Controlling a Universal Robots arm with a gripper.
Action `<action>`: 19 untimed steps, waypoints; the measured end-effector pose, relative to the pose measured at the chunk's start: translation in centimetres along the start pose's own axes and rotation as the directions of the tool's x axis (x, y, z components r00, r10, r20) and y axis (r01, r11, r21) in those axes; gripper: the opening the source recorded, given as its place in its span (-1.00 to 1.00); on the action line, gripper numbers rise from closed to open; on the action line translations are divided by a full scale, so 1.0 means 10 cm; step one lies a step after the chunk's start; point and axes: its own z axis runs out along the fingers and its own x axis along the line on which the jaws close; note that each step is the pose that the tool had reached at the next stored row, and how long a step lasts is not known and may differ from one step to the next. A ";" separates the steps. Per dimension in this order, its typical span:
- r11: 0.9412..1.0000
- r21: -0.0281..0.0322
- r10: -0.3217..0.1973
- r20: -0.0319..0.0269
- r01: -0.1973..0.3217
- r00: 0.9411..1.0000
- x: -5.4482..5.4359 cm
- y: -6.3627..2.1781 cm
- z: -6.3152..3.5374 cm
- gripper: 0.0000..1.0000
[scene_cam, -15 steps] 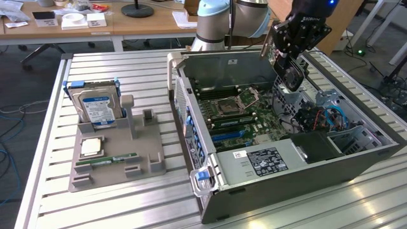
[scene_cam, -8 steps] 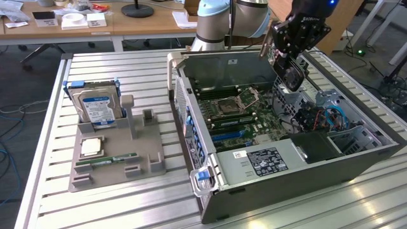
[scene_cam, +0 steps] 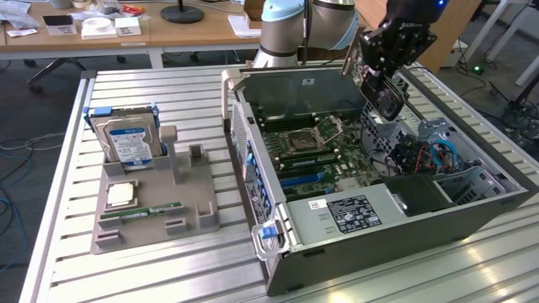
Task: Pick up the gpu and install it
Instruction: 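Insert the gpu into the slot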
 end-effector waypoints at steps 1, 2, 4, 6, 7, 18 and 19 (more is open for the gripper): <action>1.000 0.000 -0.009 0.000 0.009 1.000 0.00 0.000 0.000 -0.47; 1.000 0.000 -0.018 -0.001 0.018 1.000 0.00 0.000 0.000 -0.47; 0.999 -0.001 -0.037 -0.002 0.037 0.999 0.00 0.000 0.000 -0.47; 0.998 -0.001 -0.056 -0.002 0.056 0.998 0.00 0.000 0.000 -0.47; 0.998 -0.002 -0.065 -0.003 0.065 0.998 0.00 0.000 0.000 -0.47; 0.984 -0.005 -0.176 -0.007 0.176 0.984 0.00 0.000 0.000 -0.47; 0.982 -0.005 -0.187 -0.008 0.187 0.982 0.00 0.000 0.000 -0.47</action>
